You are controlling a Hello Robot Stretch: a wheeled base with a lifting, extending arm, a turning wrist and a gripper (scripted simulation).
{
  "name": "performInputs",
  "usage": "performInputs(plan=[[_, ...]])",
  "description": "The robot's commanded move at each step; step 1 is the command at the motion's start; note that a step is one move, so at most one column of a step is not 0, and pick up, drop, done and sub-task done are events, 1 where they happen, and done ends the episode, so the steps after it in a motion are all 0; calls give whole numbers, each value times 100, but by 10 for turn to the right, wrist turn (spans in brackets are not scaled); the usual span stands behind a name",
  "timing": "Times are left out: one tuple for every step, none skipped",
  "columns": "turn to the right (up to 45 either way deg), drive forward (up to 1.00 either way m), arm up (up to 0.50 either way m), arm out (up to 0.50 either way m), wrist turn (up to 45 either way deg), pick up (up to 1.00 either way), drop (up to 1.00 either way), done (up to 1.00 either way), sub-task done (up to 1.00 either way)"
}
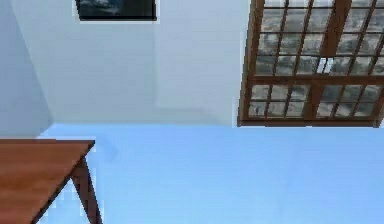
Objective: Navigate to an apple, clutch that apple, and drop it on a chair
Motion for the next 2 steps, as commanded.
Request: performInputs(plan=[[-450,0,0,0,0,0,0,0,0],[-450,0,0,0,0,0,0,0,0]])
